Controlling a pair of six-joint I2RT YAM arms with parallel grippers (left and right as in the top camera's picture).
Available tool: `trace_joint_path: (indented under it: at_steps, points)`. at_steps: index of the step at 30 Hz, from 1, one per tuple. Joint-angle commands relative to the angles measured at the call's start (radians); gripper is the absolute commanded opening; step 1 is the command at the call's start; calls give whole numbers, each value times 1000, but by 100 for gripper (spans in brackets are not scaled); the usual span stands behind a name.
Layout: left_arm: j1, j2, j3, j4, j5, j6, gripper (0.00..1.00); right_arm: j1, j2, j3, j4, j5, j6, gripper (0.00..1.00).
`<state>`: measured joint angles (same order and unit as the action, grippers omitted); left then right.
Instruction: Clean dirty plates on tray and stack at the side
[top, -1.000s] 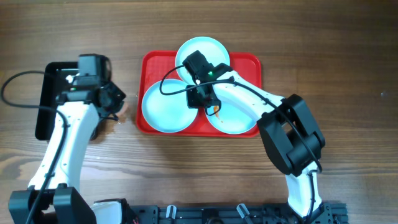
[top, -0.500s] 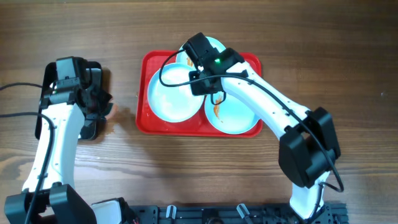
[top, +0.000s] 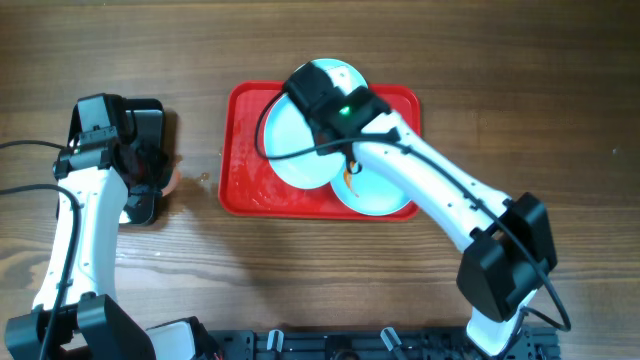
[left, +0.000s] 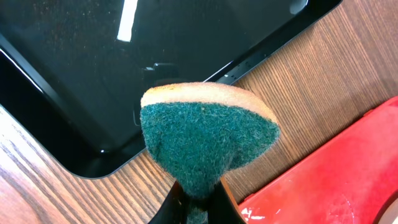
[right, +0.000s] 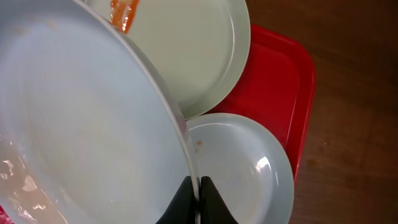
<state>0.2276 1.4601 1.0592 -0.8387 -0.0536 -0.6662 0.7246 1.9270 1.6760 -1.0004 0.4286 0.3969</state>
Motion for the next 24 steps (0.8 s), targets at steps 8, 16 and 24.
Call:
trace_joint_path:
  at_steps: [8, 16, 24]
  points:
    - [6, -24, -6, -12, 8, 16, 4, 116, -26, 22, 20, 272, -28, 4]
    - [6, -24, -6, -13, 9, 16, 4, 177, -26, 22, 28, 447, -63, 4]
    - [6, -24, -6, -13, 8, 16, 4, 245, -26, 22, 42, 734, -58, 4]
